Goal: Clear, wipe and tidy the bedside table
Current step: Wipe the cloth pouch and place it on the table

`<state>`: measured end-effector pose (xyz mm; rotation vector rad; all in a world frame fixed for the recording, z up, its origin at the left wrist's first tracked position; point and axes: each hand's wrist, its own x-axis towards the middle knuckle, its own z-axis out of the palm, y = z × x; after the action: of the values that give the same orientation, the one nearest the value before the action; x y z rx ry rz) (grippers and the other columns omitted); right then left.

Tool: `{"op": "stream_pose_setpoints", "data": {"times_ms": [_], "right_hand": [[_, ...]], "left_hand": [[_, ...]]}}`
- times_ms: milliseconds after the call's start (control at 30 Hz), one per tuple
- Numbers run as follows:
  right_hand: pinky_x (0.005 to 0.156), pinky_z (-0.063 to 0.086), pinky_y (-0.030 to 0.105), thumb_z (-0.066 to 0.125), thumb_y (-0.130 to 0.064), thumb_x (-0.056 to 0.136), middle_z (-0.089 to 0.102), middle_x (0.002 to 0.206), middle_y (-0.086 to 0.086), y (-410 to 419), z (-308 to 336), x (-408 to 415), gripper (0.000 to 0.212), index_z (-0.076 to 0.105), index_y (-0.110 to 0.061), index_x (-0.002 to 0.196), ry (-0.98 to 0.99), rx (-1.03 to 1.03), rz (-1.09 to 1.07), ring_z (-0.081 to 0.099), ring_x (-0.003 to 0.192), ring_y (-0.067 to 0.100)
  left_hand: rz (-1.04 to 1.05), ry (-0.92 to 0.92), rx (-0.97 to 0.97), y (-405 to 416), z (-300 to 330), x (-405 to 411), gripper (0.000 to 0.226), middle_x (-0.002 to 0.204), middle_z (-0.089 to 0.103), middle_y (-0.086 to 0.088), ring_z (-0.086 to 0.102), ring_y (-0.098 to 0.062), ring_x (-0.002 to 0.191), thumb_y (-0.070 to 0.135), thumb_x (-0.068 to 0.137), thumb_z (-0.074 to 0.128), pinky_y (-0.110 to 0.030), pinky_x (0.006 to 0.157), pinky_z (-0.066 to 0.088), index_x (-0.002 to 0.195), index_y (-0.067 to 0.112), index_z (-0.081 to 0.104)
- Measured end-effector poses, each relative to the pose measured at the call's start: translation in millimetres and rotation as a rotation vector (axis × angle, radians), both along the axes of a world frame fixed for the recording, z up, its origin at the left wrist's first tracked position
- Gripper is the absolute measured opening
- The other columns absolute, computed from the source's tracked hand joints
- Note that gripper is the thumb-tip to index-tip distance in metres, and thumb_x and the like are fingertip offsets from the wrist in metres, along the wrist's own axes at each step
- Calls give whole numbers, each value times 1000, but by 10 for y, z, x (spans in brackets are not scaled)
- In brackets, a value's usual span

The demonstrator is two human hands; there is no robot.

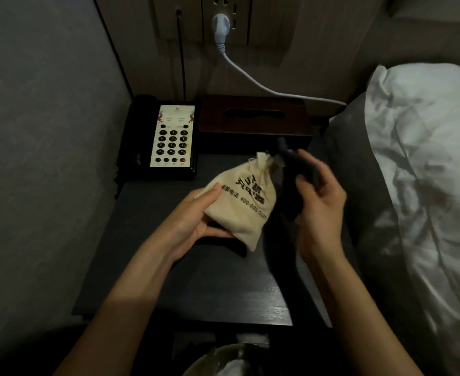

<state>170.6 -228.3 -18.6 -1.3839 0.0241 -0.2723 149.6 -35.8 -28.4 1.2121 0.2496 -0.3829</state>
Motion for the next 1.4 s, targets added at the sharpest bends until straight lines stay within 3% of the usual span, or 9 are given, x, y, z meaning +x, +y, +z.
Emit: {"op": "stream_pose_setpoints", "data": {"times_ms": [167, 233, 500, 633, 767, 833, 933, 1100, 1400], "right_hand": [[114, 38, 40, 44, 19, 83, 65, 129, 0, 363, -99, -212, 55, 64, -9, 126, -169, -444, 373, 51, 131, 7], [115, 36, 42, 46, 15, 87, 64, 131, -2, 362, -127, -222, 51, 65, -14, 125, -150, -447, 420, 47, 133, 4], [92, 54, 31, 43, 7, 90, 73, 98, 15, 252, 41, -197, 29, 70, 2, 102, -41, -53, 433, 67, 106, 24], [92, 54, 35, 39, 5, 95, 71, 106, 16, 133, 49, -106, 34, 66, -5, 113, 109, 220, 325, 67, 106, 27], [107, 43, 44, 32, -3, 102, 63, 127, 18, -11, -67, 32, 39, 57, -12, 130, 377, 706, 172, 59, 121, 30], [107, 42, 47, 31, -6, 103, 62, 127, 17, -8, -115, 56, 39, 53, -14, 135, 447, 799, 175, 58, 120, 31], [97, 49, 44, 31, -5, 103, 67, 117, 17, 119, -176, 35, 37, 55, -12, 130, 483, 814, 275, 63, 109, 29], [90, 54, 41, 29, -2, 103, 69, 112, 18, 165, -188, 46, 35, 60, -8, 118, 482, 799, 313, 66, 104, 27], [97, 53, 45, 30, -4, 103, 65, 124, 21, 108, -141, 122, 36, 57, -7, 127, 425, 809, 405, 63, 117, 31]], "left_hand": [[81, -3, 6, -118, 22, 4, 35, 114, 68, -20, 69, -28, 98, 30, 102, 41, -49, 78, 59, 123, 8, 59], [136, 16, -23, -96, 28, 19, 41, 124, 62, -26, 64, -33, 105, 30, 103, 40, -53, 86, 55, 132, 4, 53], [232, 33, -253, -91, -5, 23, 38, 117, 68, -20, 68, -31, 106, 27, 105, 34, -46, 76, 60, 126, 6, 57], [238, 39, -310, 29, -6, 48, 30, 120, 67, -20, 67, -32, 109, 13, 100, 46, -45, 77, 60, 128, 4, 55], [247, 4, -411, 133, -18, 62, 34, 123, 67, -15, 65, -31, 114, 6, 95, 50, -45, 80, 59, 128, 10, 56], [232, -16, -450, 139, -30, 53, 38, 126, 66, -13, 64, -31, 115, 7, 91, 53, -47, 82, 58, 128, 14, 57], [160, -64, -295, 62, -72, 27, 40, 122, 68, -9, 66, -28, 112, 10, 88, 59, -44, 78, 59, 127, 18, 59], [103, -200, 321, 52, -64, -9, 33, 100, 76, -2, 73, -19, 94, 7, 82, 72, -23, 67, 57, 112, 19, 66], [-182, -178, 463, 152, 173, 275, 45, 113, 72, 10, 68, -6, 103, 31, 79, 77, -26, 86, 55, 121, 27, 63]]}}
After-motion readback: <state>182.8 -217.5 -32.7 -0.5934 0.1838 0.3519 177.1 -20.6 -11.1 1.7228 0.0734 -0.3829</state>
